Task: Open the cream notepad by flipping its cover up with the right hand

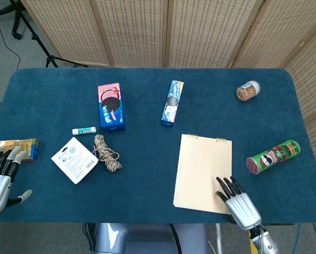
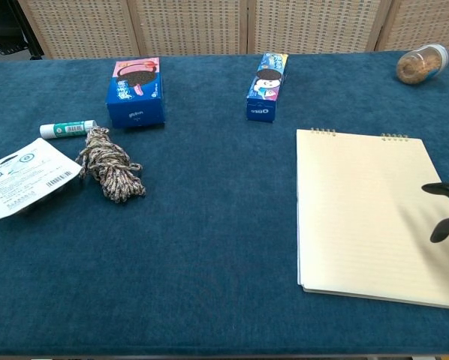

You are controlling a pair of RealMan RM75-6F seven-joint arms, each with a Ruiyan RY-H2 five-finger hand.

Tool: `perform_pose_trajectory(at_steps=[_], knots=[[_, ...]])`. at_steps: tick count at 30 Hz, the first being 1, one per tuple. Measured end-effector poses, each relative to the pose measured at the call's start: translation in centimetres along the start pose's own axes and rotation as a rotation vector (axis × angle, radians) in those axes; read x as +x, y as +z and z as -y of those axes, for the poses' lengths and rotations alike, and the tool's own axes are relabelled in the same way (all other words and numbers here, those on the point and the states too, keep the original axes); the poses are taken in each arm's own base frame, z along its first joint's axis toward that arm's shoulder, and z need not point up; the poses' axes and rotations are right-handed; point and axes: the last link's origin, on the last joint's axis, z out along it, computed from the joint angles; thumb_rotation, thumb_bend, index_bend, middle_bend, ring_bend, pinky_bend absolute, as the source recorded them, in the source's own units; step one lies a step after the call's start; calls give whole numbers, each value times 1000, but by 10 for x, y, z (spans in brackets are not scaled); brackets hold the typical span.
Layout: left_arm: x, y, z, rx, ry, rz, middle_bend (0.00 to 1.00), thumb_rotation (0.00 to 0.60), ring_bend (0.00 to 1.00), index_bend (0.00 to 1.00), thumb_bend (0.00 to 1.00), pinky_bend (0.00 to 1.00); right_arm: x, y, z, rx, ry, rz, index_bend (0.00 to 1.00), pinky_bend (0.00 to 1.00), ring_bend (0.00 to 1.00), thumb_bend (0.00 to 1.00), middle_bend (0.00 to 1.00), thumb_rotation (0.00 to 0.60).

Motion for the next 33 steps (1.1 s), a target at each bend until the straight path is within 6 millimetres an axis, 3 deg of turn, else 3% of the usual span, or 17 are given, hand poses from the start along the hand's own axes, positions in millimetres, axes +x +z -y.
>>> perform_pose_trajectory(at_steps=[8, 21, 30, 33], knots=[[-1, 0, 0, 1, 2, 1, 0, 600, 0, 0, 0, 0, -3, 4, -1, -4, -15, -18, 297, 0, 0, 6, 0, 600], [-1, 0, 0, 1, 1, 0, 0, 600, 0, 0, 0, 0, -4, 5, -1, 2, -11, -40, 309, 0, 0, 396, 0, 600], [-1, 0, 0, 1, 1, -1, 0, 600, 0, 0, 0, 0, -6, 7, 0, 14, -4, -67, 309, 0, 0, 517, 0, 600], [-1, 0, 0, 2, 1, -1, 0, 600, 0, 0, 0, 0, -7, 8, -1, 14, -13, -84, 309, 0, 0, 514, 0, 600]])
